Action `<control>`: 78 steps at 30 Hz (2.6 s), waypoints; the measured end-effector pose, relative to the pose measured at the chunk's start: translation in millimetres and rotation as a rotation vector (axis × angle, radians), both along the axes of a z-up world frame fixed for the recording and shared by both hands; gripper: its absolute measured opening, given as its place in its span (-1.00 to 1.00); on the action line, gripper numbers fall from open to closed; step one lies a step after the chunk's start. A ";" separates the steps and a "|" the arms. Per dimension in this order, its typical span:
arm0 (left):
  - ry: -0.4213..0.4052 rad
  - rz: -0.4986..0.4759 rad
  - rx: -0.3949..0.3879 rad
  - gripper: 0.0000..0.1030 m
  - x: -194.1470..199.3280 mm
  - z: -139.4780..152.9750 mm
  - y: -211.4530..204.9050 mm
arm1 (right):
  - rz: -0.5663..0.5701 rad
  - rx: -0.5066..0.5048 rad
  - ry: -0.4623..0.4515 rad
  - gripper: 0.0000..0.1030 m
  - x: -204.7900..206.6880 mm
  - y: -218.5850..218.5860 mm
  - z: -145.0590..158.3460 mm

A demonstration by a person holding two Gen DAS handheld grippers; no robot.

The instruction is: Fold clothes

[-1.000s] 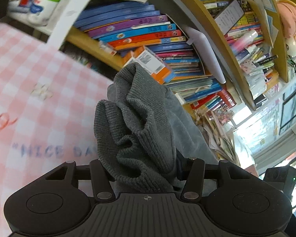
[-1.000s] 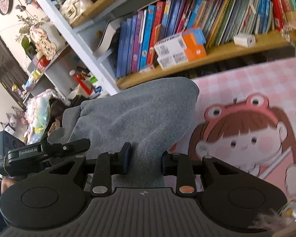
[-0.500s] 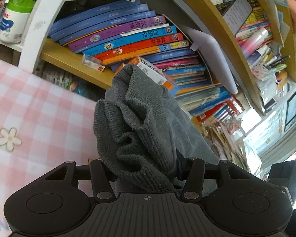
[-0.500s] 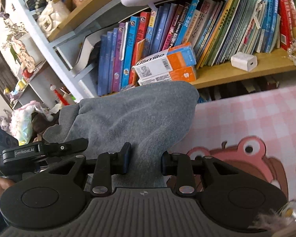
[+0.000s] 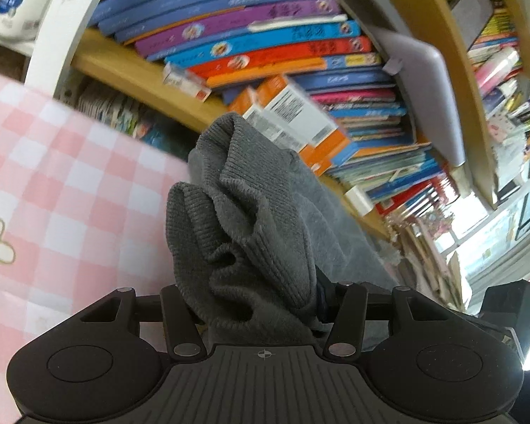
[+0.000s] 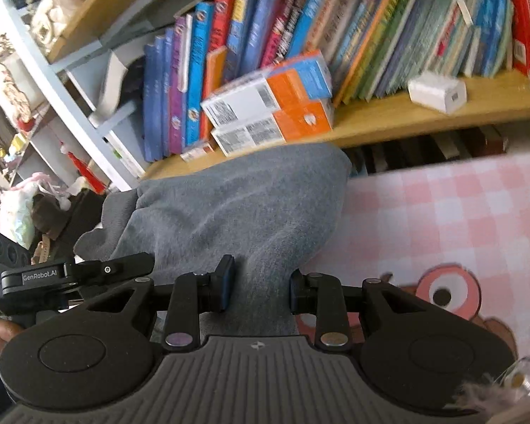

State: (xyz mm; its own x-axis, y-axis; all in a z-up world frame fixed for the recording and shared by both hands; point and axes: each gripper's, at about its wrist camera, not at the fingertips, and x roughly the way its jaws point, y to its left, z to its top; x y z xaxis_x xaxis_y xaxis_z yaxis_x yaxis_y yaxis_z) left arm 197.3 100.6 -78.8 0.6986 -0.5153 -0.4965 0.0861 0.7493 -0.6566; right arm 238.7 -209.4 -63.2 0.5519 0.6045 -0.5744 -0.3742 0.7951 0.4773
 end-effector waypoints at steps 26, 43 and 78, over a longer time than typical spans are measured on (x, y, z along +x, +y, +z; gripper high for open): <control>-0.021 0.089 0.194 0.48 -82.4 35.9 -8.0 | -0.159 -0.061 0.024 0.54 -94.8 -7.0 17.8; -0.056 0.074 0.359 0.62 -138.2 48.7 -44.1 | -0.205 -0.252 -0.078 0.80 -163.2 18.0 29.1; -0.096 0.131 0.517 0.95 -180.2 51.2 -62.3 | -0.249 -0.383 -0.102 0.99 -207.2 23.8 25.4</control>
